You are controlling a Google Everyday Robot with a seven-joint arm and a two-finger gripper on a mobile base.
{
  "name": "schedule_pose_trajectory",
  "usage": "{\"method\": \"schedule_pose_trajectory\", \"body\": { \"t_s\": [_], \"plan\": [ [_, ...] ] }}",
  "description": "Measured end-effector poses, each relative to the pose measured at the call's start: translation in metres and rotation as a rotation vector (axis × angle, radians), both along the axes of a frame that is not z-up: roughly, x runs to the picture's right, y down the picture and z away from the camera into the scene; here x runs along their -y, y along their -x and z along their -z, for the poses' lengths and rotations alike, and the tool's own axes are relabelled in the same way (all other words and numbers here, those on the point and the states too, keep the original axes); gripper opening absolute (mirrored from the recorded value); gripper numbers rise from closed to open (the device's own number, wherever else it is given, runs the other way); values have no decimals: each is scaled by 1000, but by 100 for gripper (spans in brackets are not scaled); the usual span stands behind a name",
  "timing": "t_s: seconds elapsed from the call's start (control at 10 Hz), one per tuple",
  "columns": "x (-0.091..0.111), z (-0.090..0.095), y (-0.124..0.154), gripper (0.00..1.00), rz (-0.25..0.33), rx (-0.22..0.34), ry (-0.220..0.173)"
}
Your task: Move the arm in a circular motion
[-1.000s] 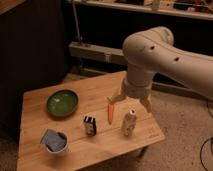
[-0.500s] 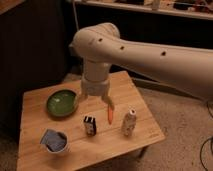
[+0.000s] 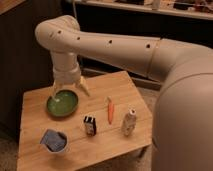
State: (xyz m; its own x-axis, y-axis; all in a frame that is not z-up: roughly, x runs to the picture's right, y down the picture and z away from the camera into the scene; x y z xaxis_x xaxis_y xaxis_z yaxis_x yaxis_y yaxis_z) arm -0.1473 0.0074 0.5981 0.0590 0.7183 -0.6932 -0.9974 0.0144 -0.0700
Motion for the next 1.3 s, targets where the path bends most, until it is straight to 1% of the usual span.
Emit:
{"method": "schedule_pose_trajectory", "body": {
  "t_s": [0.1,0.2,0.3,0.4,0.5,0.7,1.0,1.1,1.2,1.3],
  "plan": [
    [9,-9,1,80,2,-13,-8],
    [24,-26,-8,80,6,-41,-28],
    [35,-38,-20,80,8,-56,-37],
    [41,-44,-31,80,6,-65,-42],
    [44,-49,-46,80,4,-82,-47],
    [51,-56,-76,80,-15,-109,-74],
    [57,-61,-113,80,-36,-151,-106],
    [59,-63,-128,80,-49,-173,-124],
    [63,-65,-153,80,-72,-203,-147],
    [63,-62,-178,80,-92,-228,-170]
  ]
}}
